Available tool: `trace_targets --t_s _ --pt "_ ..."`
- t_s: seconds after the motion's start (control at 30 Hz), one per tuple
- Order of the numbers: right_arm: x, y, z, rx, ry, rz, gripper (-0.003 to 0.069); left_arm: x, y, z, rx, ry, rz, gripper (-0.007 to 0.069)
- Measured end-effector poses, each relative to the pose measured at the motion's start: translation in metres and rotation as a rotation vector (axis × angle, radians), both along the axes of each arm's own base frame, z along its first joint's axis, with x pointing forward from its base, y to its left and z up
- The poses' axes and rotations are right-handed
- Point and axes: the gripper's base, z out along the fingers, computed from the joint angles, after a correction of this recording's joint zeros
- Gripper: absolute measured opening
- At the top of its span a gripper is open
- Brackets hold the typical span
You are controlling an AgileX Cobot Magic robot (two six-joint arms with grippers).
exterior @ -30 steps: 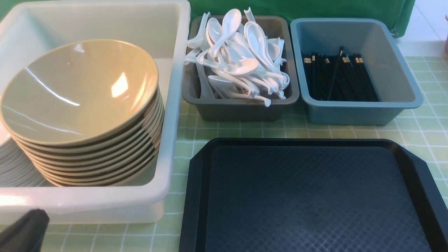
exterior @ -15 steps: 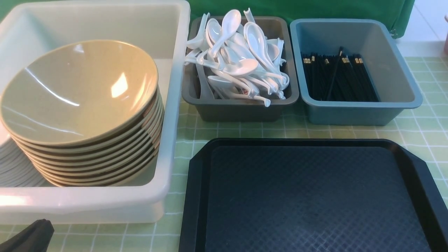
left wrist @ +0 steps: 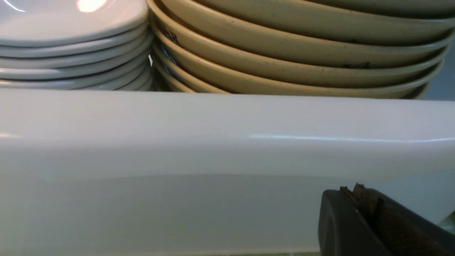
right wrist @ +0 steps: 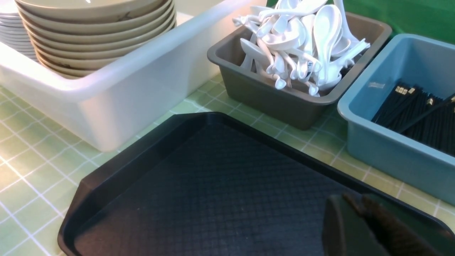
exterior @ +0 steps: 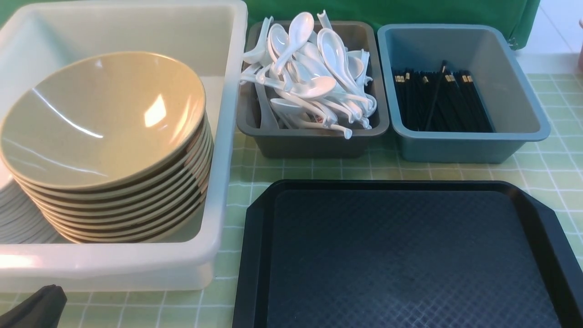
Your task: On green table put chopsticks spoon bowls plates into blue grey white boxes.
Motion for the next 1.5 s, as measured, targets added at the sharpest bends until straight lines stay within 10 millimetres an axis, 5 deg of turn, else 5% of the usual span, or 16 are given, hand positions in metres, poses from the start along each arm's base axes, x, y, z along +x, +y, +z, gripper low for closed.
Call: trace_targets --t_s 0.23,0.47,0.73,0.97,1.17,1.5 --pt "-0.004 -0.008 0.002 0.017 -0.029 -0.092 0.0074 0.0 0.0 0.0 0.0 -0.003 0.0 -0.0001" --pt "-0.008 -0.027 0.004 0.027 -0.077 -0.411 0.0078 0.0 0.0 0.0 -0.004 -0.003 0.001 -0.0001" --pt "-0.034 -0.033 0.004 0.011 -0.237 -0.507 0.0084 0.0 0.0 0.0 -0.003 -0.003 0.001 -0.0001" --pt "-0.022 -0.033 -0.061 -0.09 -0.171 -0.492 0.0089 0.0 0.0 0.0 -0.003 -0.003 0.001 -0.0001" --pt "-0.009 -0.033 -0.15 -0.165 0.067 -0.472 0.0092 0.0 0.0 0.0 -0.003 -0.003 0.001 -0.0001" --pt "-0.004 -0.034 -0.149 -0.138 -0.028 -0.485 0.0102 0.0 0.0 0.0 -0.003 -0.003 0.001 -0.0001"
